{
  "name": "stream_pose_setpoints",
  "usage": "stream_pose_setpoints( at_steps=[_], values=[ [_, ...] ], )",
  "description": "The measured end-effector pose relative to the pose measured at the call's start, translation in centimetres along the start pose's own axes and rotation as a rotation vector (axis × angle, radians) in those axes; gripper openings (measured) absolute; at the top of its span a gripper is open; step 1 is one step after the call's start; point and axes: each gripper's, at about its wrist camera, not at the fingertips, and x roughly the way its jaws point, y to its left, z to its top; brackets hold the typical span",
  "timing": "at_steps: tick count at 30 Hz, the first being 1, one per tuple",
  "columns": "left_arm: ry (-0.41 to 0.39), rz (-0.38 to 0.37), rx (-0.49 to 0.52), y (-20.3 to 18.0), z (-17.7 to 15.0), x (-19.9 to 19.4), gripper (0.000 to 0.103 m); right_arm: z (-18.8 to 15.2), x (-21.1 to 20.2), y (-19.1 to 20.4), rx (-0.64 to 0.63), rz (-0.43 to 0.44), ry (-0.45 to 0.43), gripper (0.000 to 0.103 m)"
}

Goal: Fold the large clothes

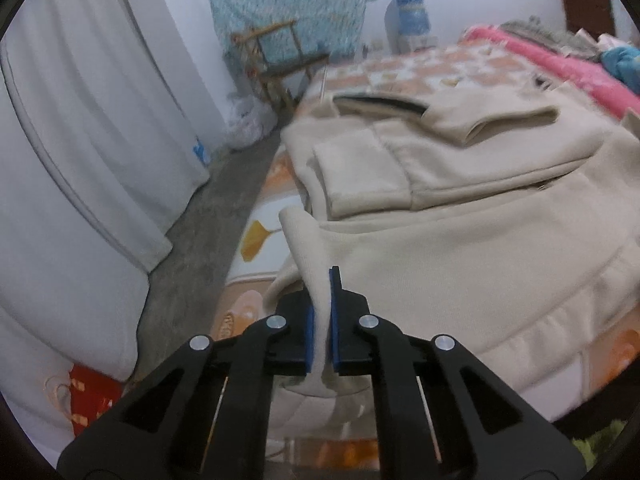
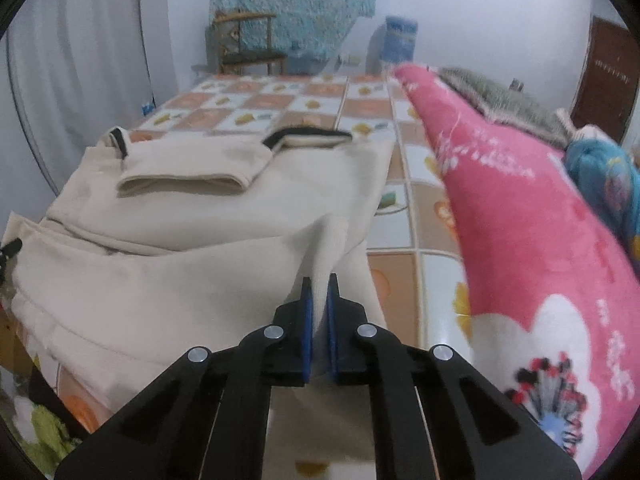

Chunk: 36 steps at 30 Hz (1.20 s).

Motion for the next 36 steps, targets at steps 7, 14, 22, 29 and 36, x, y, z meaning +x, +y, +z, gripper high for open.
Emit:
stream_pose_setpoints(
  at_steps=[7, 14, 22, 29, 36],
  values=[
    [-0.161, -0.106, -0.047, 3.3, -0.1, -6.1, 0.006, 0.3, -6.8, -0.2, 0.044, 0.013, -0.162, 0.006],
    [-0.269, -0.213, -0.156, 7.2, 4.9, -5.9, 0.005, 5.2, -7.2, -1.1, 0.040, 0.050, -0.264, 0.006],
    [-0.231, -0.217, -0.116, 8.8, 14.2, 3.1, 0.005, 15.4, 0.3, -4.0, 0.094, 0.130, -0.267, 0.006],
    [0.149, -0.211, -0.143, 7.7, 14.8, 17.6, 0.027, 16.2, 13.4, -4.4, 0.145, 0.060, 0.036, 0.018],
    [0.031, -0.280, -0.244, 11.0, 12.8, 13.0, 0.040, 13.3, 11.2, -5.1, 0.151, 0.050, 0.024, 0.018]
  ],
)
